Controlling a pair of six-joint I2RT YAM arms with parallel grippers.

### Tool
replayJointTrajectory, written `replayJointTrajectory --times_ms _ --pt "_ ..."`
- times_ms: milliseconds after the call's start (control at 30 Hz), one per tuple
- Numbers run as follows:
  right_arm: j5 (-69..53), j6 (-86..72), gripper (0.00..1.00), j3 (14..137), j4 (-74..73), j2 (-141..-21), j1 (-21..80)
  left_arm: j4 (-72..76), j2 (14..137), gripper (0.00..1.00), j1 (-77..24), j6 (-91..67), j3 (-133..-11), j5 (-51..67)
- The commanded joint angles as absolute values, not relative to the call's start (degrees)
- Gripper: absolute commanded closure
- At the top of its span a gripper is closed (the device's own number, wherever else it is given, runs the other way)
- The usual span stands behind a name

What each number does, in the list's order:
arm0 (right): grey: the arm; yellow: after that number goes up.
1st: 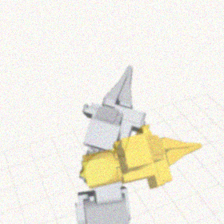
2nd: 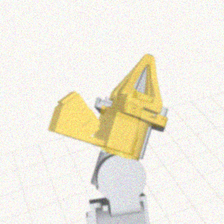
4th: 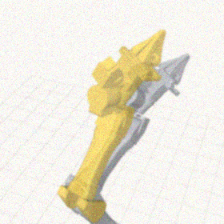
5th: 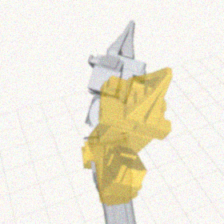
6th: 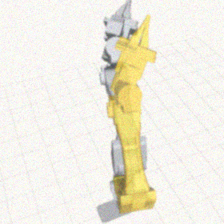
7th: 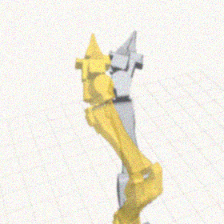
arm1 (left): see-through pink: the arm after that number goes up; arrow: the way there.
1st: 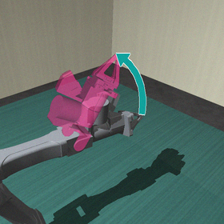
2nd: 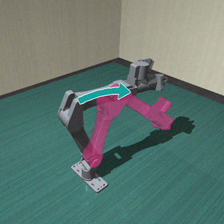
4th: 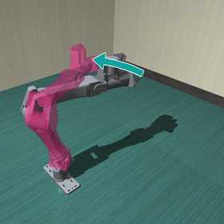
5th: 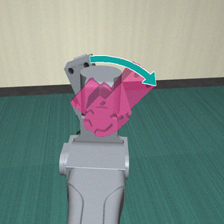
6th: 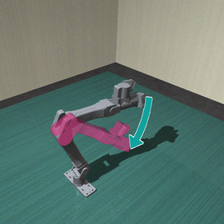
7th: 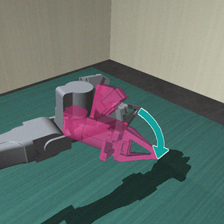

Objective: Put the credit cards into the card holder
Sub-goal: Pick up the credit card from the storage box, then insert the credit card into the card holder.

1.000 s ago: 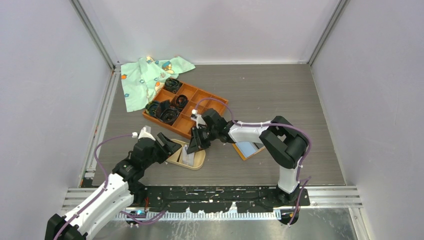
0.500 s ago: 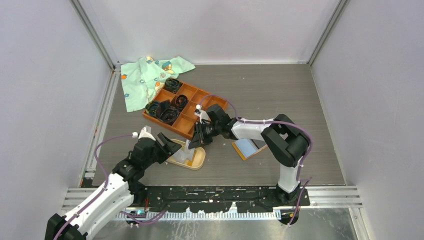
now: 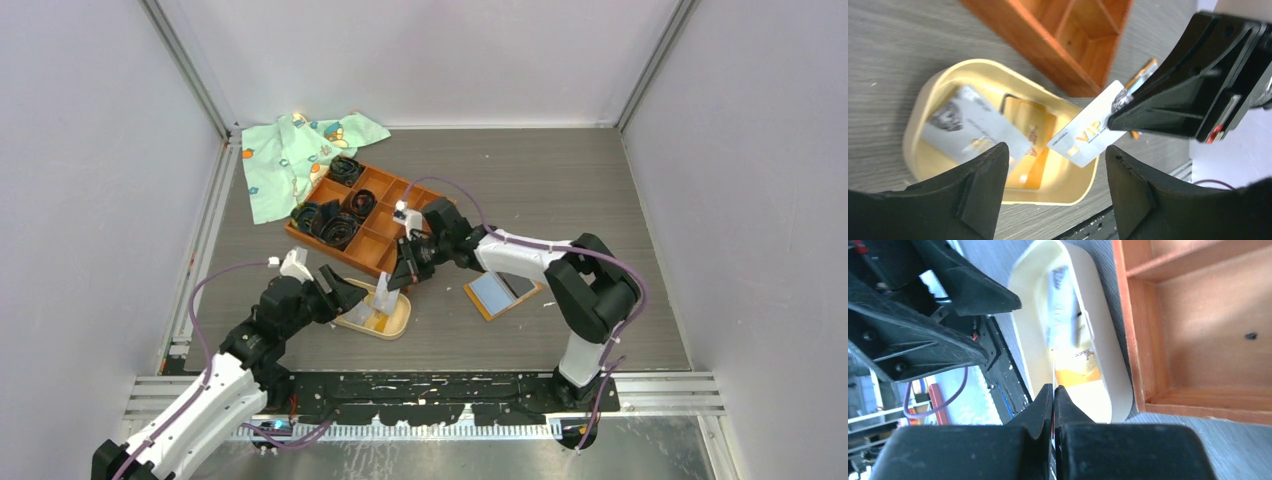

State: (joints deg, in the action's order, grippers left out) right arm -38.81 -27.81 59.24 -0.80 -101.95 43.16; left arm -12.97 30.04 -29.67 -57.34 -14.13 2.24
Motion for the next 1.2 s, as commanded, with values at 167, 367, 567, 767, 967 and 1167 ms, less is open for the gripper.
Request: replayJointTrajectory --times_ms 167,367,567,767,967,1167 --pt "-53.78 2.92 0.99 66.30 -20.48 -89.88 36.77 10.04 27.25 0.09 -29.84 -51.04 -13.35 17.05" --pt "-63.80 25.15 0.99 67.86 -39.53 -83.71 33.63 29.84 33.60 0.10 -29.88 -51.42 -11.51 26.86" --pt "-67.22 31.71 0.99 66.51 -44.74 -79.40 30.69 45.28 42.82 0.20 -32.72 -48.69 -12.27 33.26" --pt "-68.71 31.82 0.99 66.94 -46.11 -78.68 29.58 45.97 52.19 0.27 -45.07 -35.45 -16.81 28.97" --pt "-68.61 32.23 0.99 67.37 -47.35 -78.40 29.49 44.41 57.70 0.37 -48.82 -29.45 -20.09 27.16" --pt "-67.85 33.04 0.99 66.84 -48.04 -77.71 29.41 43.41 61.41 0.68 -49.70 -29.35 -23.03 28.49"
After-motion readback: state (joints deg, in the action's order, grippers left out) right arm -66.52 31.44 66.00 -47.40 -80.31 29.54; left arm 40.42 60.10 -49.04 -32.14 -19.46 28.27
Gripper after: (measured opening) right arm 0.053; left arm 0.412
